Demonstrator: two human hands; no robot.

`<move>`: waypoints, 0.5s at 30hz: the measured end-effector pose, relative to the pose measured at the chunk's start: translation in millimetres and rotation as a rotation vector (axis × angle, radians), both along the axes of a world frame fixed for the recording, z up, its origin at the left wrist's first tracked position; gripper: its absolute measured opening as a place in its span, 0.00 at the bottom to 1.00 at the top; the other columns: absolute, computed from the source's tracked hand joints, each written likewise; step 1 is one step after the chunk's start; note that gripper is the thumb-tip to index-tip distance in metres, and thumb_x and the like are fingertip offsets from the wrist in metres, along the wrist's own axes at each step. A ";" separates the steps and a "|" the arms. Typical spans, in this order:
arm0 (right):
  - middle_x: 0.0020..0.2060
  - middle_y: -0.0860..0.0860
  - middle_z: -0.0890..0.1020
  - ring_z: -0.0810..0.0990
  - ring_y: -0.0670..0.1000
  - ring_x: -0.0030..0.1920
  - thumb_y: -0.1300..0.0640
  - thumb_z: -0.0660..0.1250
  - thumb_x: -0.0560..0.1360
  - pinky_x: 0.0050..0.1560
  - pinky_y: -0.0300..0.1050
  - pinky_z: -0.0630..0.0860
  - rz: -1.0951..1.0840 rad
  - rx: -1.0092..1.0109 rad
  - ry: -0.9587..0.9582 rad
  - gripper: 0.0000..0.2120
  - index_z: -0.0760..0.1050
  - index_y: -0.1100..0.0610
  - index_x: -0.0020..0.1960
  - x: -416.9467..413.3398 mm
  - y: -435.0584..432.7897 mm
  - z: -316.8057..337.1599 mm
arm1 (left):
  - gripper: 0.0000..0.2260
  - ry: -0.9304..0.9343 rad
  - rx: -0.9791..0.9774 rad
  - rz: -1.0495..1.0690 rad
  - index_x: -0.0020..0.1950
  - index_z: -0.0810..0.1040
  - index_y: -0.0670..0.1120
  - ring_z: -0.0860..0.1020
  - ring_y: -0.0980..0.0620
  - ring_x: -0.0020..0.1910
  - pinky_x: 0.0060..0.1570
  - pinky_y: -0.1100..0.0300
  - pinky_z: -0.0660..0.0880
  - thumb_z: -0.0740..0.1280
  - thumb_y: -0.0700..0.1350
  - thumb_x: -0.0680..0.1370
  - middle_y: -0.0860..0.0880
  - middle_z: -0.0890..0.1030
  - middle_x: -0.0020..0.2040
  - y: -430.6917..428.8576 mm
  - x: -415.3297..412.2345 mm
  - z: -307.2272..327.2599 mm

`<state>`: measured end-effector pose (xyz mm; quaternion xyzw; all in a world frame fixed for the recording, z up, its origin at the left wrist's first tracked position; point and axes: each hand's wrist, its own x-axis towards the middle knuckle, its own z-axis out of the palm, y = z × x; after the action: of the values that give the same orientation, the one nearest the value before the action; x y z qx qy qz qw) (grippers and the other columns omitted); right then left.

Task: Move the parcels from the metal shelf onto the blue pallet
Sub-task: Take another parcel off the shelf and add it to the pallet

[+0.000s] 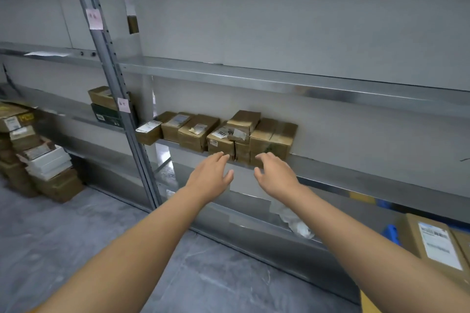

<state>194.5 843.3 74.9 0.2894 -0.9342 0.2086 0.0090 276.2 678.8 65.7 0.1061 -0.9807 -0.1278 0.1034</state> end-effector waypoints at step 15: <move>0.67 0.54 0.71 0.72 0.56 0.66 0.52 0.57 0.80 0.64 0.50 0.69 -0.098 -0.069 -0.121 0.20 0.67 0.58 0.70 -127.1 -68.2 -11.9 | 0.23 0.011 -0.069 -0.057 0.76 0.63 0.45 0.65 0.50 0.72 0.72 0.56 0.62 0.57 0.52 0.82 0.48 0.68 0.74 -74.4 -120.6 -2.5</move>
<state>67.4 775.0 63.0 0.2296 -0.9384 0.2569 -0.0272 155.6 604.4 63.2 0.0738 -0.9866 -0.0971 0.1088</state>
